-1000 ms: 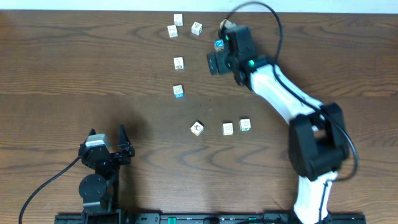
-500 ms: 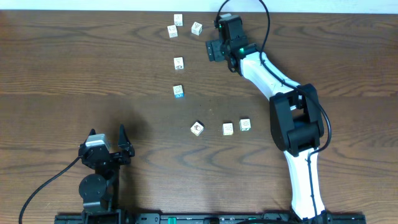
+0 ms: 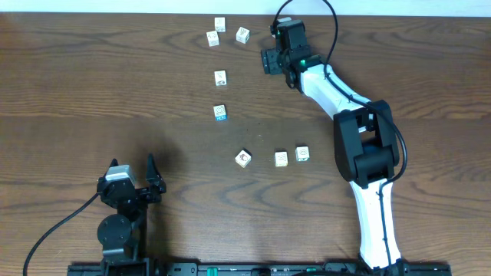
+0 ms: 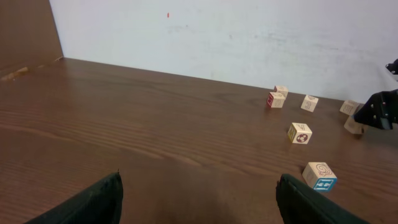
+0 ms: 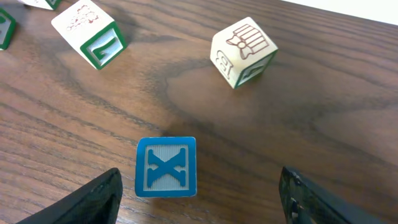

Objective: Lift 5 blocks
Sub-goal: 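Reach the right gripper to the blue X block and grasp it, then carry the blue X block down and place it beside the M block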

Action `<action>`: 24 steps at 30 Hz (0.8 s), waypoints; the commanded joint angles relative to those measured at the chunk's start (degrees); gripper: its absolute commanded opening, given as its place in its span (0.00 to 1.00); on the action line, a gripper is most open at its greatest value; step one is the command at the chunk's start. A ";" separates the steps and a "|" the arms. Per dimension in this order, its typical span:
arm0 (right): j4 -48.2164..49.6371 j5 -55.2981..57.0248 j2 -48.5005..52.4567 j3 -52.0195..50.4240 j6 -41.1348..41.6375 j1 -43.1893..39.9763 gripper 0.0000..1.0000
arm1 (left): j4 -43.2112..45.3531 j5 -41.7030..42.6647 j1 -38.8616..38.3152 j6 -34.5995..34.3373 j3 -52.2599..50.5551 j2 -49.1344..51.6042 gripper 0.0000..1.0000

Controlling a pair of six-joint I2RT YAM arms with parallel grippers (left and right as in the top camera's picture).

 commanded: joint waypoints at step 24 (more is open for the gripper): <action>2.67 -3.04 3.43 1.40 -1.07 0.90 0.33 | -2.01 -0.55 0.20 -0.26 -1.05 -0.09 0.79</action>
